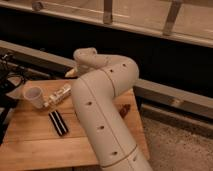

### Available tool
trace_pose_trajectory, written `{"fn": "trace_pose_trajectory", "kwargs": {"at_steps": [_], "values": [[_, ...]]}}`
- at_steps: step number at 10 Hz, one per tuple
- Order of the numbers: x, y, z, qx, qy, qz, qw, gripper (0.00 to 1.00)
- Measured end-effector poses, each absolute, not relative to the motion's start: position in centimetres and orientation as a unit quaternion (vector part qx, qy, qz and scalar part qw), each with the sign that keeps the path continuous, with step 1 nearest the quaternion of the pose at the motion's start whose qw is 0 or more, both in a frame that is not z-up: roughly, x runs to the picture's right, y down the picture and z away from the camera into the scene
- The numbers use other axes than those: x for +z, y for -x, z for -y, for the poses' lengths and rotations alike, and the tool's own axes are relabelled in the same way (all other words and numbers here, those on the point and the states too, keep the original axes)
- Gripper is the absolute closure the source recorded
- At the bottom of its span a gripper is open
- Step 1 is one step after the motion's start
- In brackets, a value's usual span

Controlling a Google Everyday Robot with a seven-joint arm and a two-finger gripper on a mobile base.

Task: Place the white sponge in the ceramic cup

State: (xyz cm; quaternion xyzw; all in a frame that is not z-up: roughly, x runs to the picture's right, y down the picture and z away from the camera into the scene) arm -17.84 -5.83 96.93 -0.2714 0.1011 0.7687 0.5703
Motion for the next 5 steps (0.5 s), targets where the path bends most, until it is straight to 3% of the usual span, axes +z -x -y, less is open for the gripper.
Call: {"fn": "trace_pose_trajectory", "kwargs": {"at_steps": [5], "values": [[100.0, 15.4, 2.8, 0.801, 0.270, -0.123, 0.519, 0.00]]}}
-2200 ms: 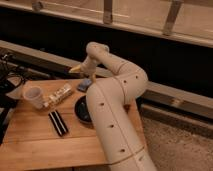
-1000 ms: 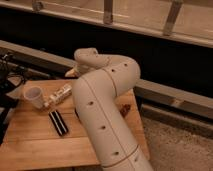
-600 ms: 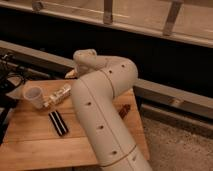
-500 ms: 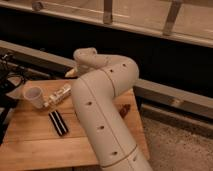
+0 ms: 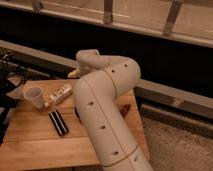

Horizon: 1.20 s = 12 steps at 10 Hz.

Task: Place the white sponge in the ceramic cup

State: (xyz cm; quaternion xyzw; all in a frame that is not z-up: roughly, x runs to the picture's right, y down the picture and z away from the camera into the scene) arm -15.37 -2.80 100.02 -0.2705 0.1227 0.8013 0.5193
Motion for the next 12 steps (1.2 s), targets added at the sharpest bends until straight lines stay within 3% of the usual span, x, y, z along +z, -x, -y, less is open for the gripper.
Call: {"fn": "trace_pose_trajectory", "kwargs": {"at_steps": [3, 8, 9, 12], "values": [[102.7, 14.6, 0.4, 0.811, 0.256, -0.150, 0.504, 0.00], [102.4, 14.4, 0.2, 0.810, 0.258, -0.154, 0.504, 0.02], [102.4, 14.5, 0.2, 0.809, 0.258, -0.154, 0.505, 0.08], [102.4, 14.4, 0.2, 0.810, 0.258, -0.154, 0.504, 0.39]]}}
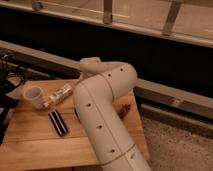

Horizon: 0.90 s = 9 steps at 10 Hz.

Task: Place the white sponge in the ceramic cup

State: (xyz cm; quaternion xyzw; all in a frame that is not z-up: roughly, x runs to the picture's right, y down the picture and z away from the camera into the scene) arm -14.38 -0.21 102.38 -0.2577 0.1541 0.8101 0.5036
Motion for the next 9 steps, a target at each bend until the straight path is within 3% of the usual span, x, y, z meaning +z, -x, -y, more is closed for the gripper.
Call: {"fn": "trace_pose_trajectory", "kwargs": {"at_steps": [6, 9], "values": [[101.3, 14.0, 0.8, 0.809, 0.257, -0.154, 0.505, 0.97], [101.2, 14.2, 0.9, 0.808, 0.257, -0.153, 0.508, 1.00]]}}
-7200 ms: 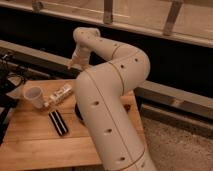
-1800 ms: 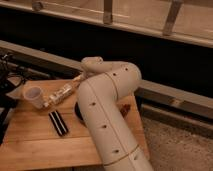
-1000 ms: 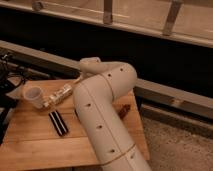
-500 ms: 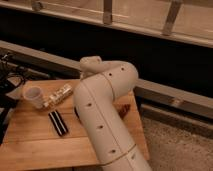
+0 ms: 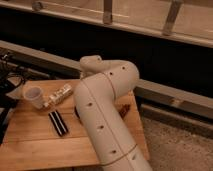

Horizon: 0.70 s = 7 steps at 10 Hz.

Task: Place the white sponge in the ceramic cup

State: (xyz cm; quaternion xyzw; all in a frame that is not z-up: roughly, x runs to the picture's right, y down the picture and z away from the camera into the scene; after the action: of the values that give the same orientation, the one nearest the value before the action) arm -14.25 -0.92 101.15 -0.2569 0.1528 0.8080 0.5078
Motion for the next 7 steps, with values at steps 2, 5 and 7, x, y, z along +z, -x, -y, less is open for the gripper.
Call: {"fn": "trace_pose_trajectory", "kwargs": {"at_steps": [2, 5, 7], "values": [[100.1, 16.0, 2.4, 0.803, 0.247, -0.130, 0.527, 1.00], [96.0, 16.1, 6.9, 0.807, 0.227, -0.083, 0.539, 1.00], [92.4, 16.7, 9.3, 0.807, 0.257, -0.033, 0.531, 1.00]]}}
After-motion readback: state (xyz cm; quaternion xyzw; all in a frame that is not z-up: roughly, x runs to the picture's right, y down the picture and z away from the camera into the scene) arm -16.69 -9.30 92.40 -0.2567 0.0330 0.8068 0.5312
